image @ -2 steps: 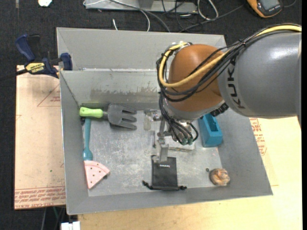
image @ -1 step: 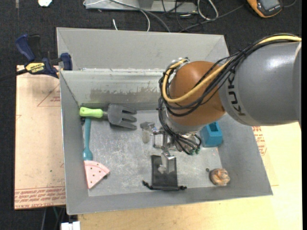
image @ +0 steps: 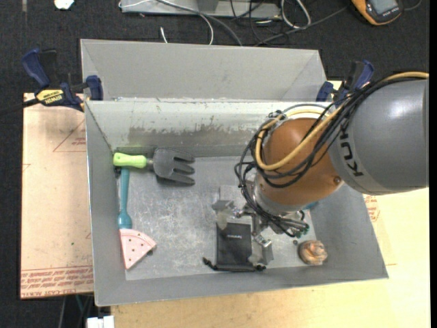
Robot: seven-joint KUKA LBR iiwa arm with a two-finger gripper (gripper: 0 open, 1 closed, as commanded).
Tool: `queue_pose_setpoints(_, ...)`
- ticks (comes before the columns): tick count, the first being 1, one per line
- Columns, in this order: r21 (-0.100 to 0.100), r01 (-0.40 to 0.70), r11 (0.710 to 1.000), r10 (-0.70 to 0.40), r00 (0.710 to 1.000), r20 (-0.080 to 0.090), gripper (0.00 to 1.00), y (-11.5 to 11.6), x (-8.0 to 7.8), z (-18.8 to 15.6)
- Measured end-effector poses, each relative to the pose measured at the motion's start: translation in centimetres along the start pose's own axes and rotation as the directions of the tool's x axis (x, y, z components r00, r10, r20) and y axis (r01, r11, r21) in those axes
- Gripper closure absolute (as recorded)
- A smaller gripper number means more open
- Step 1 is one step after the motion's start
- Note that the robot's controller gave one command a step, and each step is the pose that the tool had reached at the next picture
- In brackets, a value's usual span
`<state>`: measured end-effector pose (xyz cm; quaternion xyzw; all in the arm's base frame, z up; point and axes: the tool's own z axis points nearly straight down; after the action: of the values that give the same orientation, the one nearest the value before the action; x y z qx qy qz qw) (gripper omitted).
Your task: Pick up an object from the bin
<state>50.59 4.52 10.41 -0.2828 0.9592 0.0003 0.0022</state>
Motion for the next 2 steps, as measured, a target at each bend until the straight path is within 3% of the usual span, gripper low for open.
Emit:
queue_pose_setpoints(1, -0.003, -0.163, 0.987, 0.163, 0.987, -0.003, 0.0, -0.3, 2.2, 1.2)
queue_pose_setpoints(2, -0.002, -0.31, 0.951, 0.31, 0.951, 0.001, 0.0, -1.4, 2.6, 2.2)
